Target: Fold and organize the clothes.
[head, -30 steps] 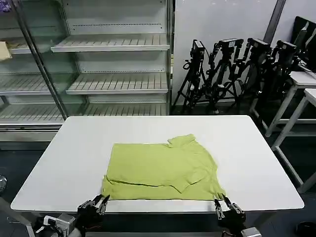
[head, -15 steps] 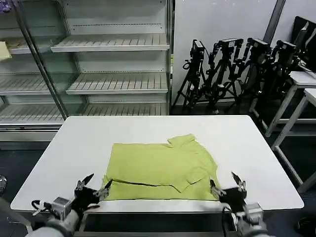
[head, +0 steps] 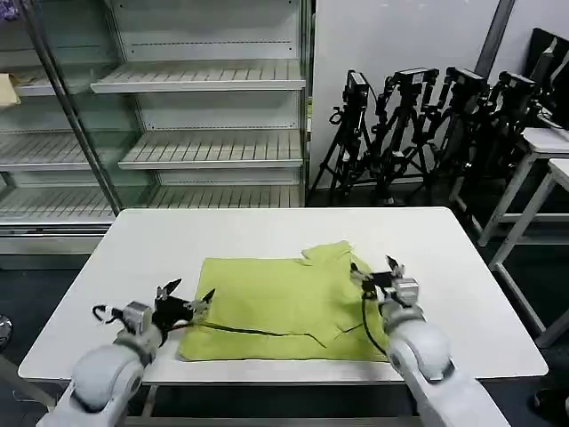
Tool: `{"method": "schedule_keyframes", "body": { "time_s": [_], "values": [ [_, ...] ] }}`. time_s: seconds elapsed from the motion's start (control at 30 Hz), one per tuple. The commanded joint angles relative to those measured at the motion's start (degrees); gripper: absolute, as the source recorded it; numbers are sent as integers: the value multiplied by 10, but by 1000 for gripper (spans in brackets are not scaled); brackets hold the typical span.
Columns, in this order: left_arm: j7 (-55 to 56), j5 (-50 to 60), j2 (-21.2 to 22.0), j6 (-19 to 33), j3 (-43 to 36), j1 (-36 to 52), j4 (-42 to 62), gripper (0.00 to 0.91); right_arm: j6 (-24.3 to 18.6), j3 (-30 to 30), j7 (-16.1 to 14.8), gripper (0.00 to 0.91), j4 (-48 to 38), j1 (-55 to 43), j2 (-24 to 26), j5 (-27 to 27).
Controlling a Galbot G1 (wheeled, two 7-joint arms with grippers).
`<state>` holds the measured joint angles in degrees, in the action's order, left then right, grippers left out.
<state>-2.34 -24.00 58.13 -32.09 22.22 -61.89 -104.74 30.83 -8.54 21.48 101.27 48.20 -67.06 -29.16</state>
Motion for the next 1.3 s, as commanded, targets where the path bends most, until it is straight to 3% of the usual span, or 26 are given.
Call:
{"method": "schedule_keyframes", "body": {
  "time_s": [0.03,0.4,1.17,1.2,1.23,1.27,1.3],
  "values": [
    [-12,-5,3,-2,-64,169,183,907,8,73,13,907,-221,-188,-69,-21],
    [-16,-1,11,-9,-71,204,245,907,17,68,22,907,-241,-183,-66,-40],
    [-33,-2,14,-9,-76,207,248,907,23,58,38,907,-218,-150,-50,-94],
    [-37,0,14,-9,-76,205,248,907,23,57,38,786,-219,-150,-50,-99],
    [-40,1,14,-9,-76,204,248,625,23,56,38,343,-221,-150,-50,-102],
    [-42,1,15,-9,-76,203,248,272,23,55,38,121,-222,-150,-51,-105],
    [-44,1,15,-9,-76,202,248,10,23,54,37,0,-222,-150,-51,-110]
  ]
}}
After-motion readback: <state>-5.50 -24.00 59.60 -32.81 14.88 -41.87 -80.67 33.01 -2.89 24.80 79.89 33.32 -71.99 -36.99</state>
